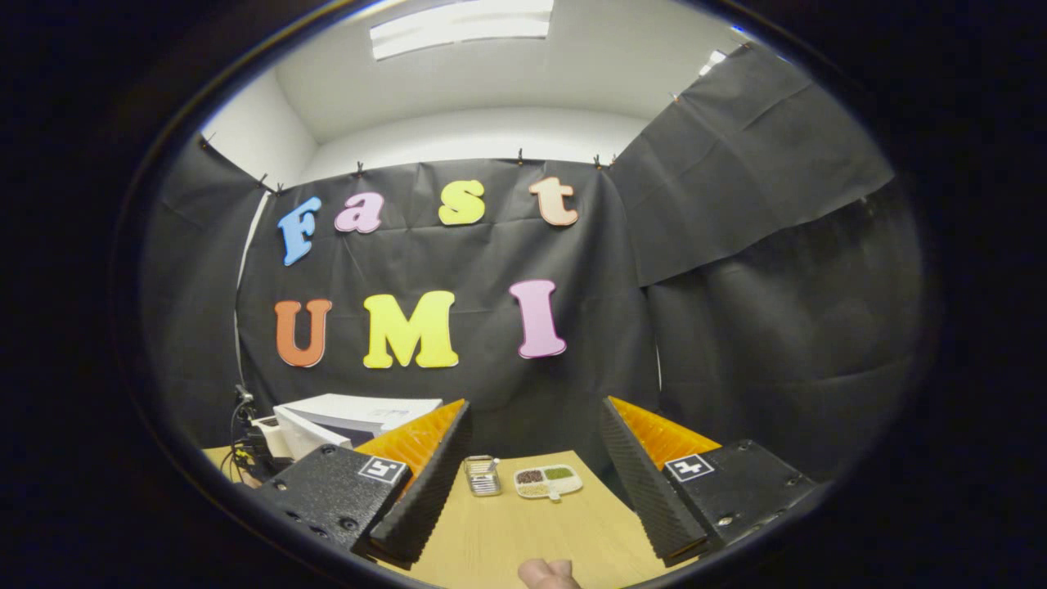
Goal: Open the microwave oven with the left hand, put the food in, and close the microwave oven.
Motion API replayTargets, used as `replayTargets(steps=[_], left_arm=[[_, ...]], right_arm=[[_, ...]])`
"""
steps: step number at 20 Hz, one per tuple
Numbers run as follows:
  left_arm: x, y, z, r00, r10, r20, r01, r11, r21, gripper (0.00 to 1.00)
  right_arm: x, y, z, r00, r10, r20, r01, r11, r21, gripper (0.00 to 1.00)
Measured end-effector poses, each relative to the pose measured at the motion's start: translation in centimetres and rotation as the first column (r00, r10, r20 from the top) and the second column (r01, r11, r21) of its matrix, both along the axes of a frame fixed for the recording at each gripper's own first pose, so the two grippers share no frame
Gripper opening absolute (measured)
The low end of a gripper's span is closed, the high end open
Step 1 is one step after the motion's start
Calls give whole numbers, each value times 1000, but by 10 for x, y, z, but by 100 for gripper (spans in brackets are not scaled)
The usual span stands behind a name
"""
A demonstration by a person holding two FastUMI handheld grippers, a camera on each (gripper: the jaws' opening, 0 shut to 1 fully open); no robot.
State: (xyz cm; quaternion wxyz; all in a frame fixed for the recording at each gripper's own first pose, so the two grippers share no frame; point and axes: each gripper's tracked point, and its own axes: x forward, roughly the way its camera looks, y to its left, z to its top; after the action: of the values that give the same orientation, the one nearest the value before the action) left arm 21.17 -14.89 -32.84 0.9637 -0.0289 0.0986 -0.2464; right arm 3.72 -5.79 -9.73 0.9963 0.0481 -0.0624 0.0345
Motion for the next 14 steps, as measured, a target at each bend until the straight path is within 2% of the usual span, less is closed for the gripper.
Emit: replayTargets(steps=[9,14], left_arm=[[67,-31,-12,995,87,-50,-88,996,-19,0],[84,-35,-13,987,131,-95,-137,989,-58,2]], right_arm=[[35,-16,-30,999,9,-36,-8,1000,25,99],[32,-9,-41,996,39,-84,-35,998,43,100]])
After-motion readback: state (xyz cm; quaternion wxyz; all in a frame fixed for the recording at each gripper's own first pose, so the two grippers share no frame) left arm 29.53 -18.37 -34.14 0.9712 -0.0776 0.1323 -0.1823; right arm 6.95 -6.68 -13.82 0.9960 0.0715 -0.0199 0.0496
